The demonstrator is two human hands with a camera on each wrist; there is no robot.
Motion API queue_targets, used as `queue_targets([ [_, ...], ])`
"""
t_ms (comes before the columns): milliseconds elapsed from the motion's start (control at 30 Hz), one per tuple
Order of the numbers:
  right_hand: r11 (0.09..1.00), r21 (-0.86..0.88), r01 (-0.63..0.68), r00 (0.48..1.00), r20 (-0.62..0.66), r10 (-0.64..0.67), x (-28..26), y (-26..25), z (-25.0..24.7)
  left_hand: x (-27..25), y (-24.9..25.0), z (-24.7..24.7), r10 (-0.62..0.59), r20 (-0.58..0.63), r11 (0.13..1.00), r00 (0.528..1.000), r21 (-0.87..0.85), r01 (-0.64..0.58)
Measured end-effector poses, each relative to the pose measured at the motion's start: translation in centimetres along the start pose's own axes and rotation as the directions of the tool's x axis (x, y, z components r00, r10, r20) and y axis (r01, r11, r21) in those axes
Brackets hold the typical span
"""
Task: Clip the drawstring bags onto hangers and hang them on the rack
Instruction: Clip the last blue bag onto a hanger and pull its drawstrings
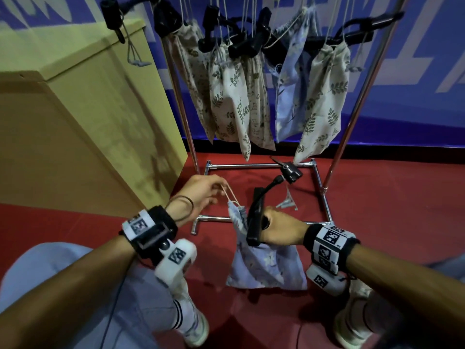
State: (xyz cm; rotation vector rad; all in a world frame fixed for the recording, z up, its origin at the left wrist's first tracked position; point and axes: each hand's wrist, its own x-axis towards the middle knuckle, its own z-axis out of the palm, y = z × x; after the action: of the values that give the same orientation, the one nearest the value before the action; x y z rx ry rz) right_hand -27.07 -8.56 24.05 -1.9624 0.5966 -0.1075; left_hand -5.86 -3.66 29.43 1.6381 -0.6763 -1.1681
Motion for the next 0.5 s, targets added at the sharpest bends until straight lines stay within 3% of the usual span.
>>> queue_targets([
  [67,0.995,-0.045,-0.094,0.995,0.02,0.095,0.1,-0.2,-0.6,0.7,1.4,-1.4,-0.101,-0.007,0.971,0.995,-0.22,0.097],
  [167,0.991,0.073,-0.115,0.993,0.023,0.114,0.4,-0.3,-1.7,0.5,2.7,-3.0,-0.082,0.081,0.959,0.993,-0.263,0.101],
  [233,0.991,0.074,-0.11,0.993,0.061,0.105,0.4,-0.3,-2.1,-0.1,2.5,-2.5,-0.034,0.208,0.984,0.977,-0.161,0.069],
  [333,0.998,0.017,-0.066,0.992,0.109,0.064,0.3,-0.4,-1.7,-1.2,1.2,-0.9,0.011,0.337,0.99,0.942,0.13,-0.058],
  [433,0.999,-0.046,-0.004,0.993,0.119,0.01,0.5,-0.8,-0.8,-2.6,-0.2,1.0,-0.13,0.383,0.905,0.915,0.422,-0.048],
  [500,0.992,-0.12,0.035,0.992,0.126,-0.02,0.4,-1.0,-0.1,-3.2,-1.7,2.5,-0.107,0.379,0.809,0.919,0.57,-0.14],
])
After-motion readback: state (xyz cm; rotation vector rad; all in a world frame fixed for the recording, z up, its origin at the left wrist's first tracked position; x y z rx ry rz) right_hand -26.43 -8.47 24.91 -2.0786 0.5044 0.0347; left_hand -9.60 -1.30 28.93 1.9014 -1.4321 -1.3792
